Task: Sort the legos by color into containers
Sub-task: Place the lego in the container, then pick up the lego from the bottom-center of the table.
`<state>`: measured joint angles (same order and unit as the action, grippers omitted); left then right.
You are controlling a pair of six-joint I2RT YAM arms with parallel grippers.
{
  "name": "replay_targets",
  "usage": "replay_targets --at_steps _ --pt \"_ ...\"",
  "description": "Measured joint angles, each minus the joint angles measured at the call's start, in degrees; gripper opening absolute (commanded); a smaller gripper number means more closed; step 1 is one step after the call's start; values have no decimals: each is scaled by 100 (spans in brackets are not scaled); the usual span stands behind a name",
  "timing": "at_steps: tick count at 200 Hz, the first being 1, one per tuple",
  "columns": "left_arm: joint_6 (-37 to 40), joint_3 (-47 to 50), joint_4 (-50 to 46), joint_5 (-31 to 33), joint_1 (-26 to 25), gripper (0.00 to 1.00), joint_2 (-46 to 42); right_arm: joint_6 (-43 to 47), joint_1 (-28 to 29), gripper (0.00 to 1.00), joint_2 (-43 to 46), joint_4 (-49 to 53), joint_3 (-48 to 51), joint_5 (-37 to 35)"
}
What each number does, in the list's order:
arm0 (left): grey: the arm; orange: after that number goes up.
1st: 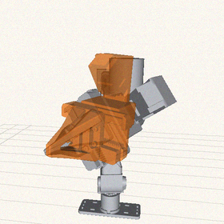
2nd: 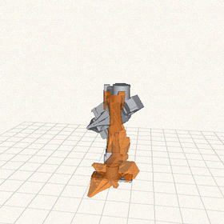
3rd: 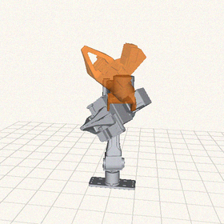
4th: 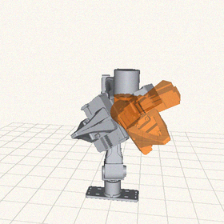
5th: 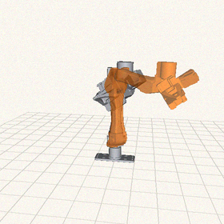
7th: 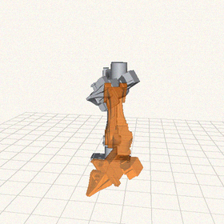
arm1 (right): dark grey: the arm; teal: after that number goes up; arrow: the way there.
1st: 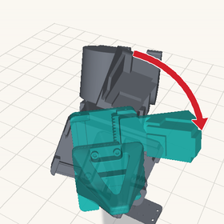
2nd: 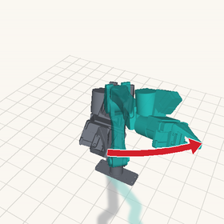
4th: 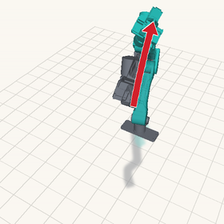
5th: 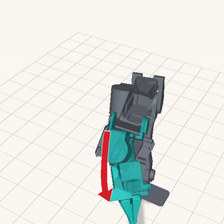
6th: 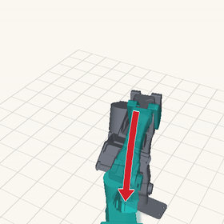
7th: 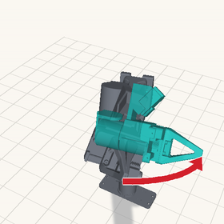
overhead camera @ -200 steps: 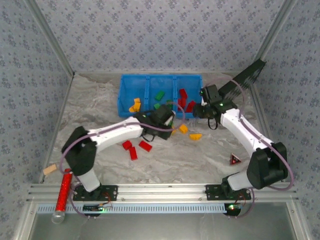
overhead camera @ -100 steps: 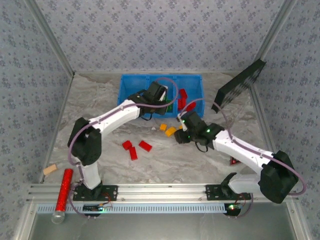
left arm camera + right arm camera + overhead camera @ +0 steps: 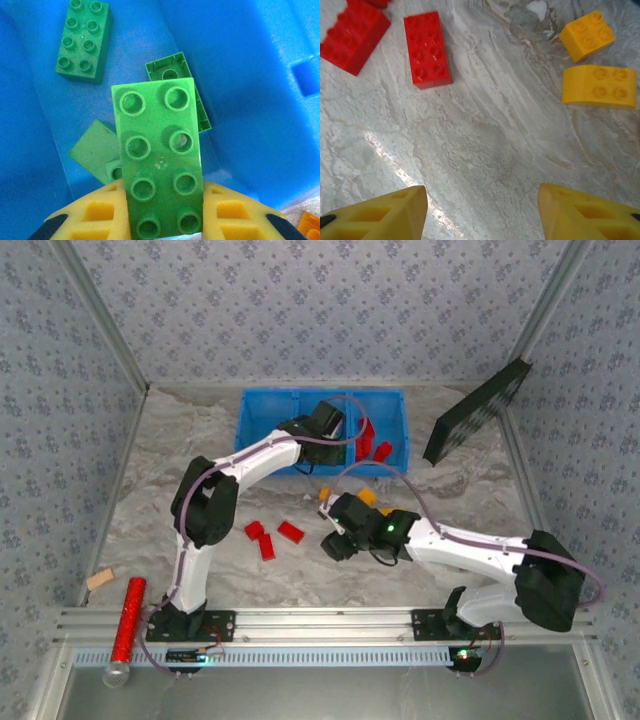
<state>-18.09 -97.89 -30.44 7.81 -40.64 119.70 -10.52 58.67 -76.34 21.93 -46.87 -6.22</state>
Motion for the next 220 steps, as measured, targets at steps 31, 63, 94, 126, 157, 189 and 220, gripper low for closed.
replay_targets --at_steps 31,63,94,126,157,189,220 --pt "-2 0 0 20 17 35 81 199 44 63 -407 11 -210 2" --pt "-33 4 37 26 52 48 83 348 72 64 -643 15 -496 59" --pt "42 136 127 55 94 57 -4 466 111 64 -852 15 -678 105" --pt "111 221 184 63 164 59 -295 612 170 64 -1005 22 -787 114" --pt "162 385 332 81 199 60 -813 756 223 65 -1193 24 -953 111" --pt "216 560 448 81 203 61 -1423 885 245 67 -1469 2 -1117 127" --pt "251 846 518 81 249 63 -2096 992 260 70 -1847 -111 -1331 219"
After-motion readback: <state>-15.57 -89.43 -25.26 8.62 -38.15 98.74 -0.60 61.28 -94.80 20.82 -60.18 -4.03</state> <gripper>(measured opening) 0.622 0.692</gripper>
